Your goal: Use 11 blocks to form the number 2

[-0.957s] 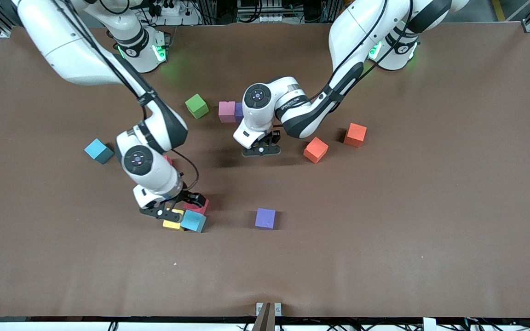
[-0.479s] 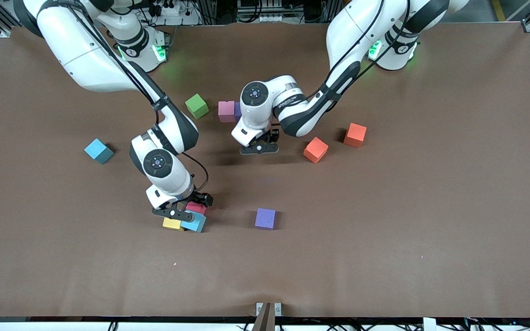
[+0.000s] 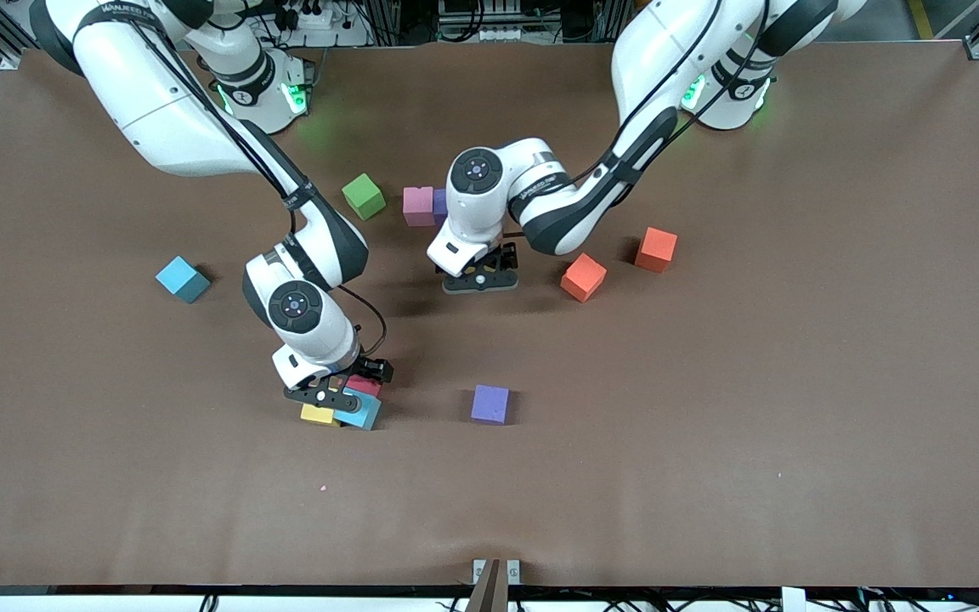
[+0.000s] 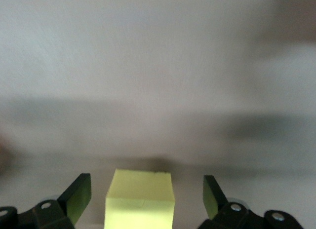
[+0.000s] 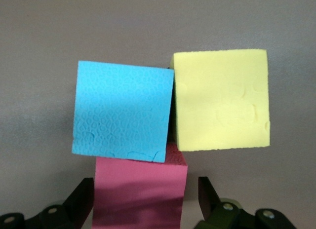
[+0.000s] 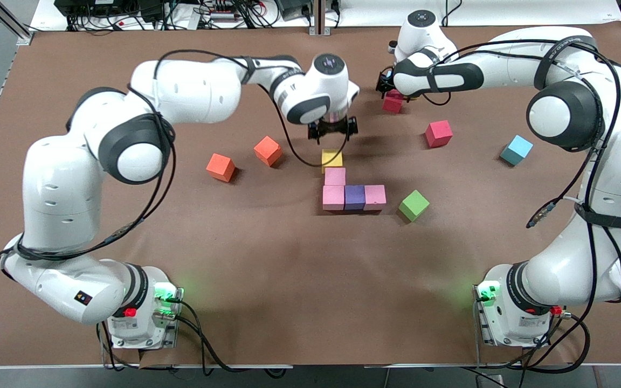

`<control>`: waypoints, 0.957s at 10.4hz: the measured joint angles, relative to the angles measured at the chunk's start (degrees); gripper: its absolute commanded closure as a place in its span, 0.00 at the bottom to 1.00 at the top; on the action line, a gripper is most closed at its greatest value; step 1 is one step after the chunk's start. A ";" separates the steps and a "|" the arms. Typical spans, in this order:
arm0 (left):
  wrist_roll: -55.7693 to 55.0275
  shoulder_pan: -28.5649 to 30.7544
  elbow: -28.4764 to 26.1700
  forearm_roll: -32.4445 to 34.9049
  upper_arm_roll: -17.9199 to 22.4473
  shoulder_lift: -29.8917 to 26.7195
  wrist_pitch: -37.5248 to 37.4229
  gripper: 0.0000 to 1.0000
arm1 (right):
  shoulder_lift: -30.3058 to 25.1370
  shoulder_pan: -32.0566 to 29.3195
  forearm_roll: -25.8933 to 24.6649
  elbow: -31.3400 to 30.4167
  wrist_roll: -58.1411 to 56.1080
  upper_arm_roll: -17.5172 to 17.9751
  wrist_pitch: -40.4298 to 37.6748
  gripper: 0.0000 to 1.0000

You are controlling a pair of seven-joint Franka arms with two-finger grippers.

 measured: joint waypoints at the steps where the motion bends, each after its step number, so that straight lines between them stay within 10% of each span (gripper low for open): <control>1: -0.05 1.21 0.02 0.00 0.03 -1.85 -0.76 0.00 | 0.00 -0.01 0.00 0.34 0.00 -0.11 0.00 0.59; 6: -7.30 8.53 -5.58 -0.44 -0.02 -7.25 -6.88 0.00 | -0.43 -0.75 -0.44 2.26 -4.03 -0.17 -2.18 0.67; 10: -10.98 15.03 -18.98 -2.75 -0.61 -13.48 -6.18 0.00 | -4.16 -0.53 -0.59 1.21 -13.55 7.13 -9.54 0.63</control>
